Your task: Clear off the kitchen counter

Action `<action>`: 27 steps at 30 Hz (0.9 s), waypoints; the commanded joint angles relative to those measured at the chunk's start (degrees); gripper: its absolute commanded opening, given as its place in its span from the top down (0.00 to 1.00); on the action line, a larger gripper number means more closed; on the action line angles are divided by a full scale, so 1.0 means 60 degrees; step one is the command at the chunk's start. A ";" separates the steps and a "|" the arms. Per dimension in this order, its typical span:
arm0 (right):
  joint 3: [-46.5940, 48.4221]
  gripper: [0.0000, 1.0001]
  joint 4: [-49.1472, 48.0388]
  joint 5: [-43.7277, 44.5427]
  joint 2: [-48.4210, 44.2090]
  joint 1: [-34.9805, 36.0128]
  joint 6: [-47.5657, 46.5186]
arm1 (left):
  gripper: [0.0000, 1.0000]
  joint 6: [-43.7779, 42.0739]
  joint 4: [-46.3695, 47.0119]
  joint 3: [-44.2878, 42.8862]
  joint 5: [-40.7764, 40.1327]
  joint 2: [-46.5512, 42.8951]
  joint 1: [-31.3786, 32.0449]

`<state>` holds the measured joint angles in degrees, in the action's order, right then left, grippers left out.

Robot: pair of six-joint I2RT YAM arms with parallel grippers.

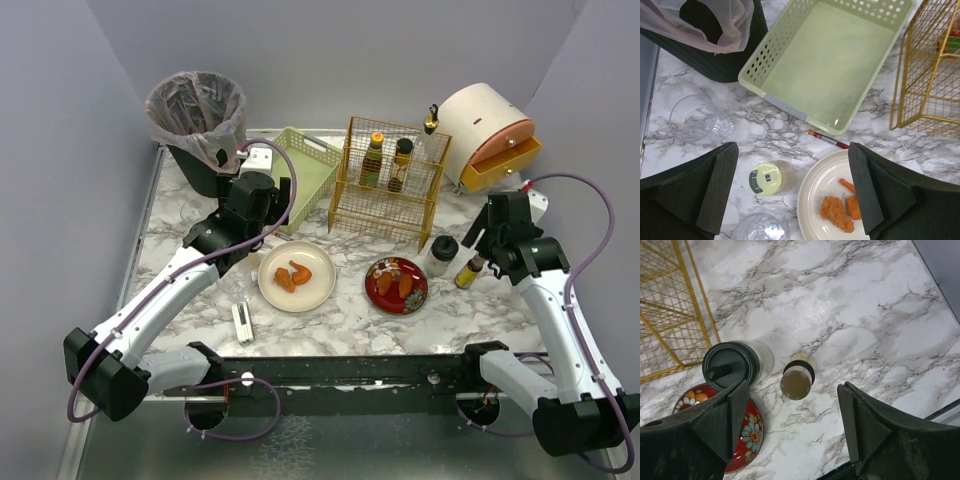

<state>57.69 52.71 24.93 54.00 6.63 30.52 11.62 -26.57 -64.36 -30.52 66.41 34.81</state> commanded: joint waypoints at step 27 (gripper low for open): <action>-0.1413 0.59 -0.1109 0.0324 0.0775 -0.0058 0.0738 | 0.01 -0.0214 0.0708 0.1061 0.0415 0.0027 -0.0866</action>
<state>49.71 47.64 26.20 59.31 6.63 34.46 10.04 -23.27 -59.05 -29.89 66.67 30.39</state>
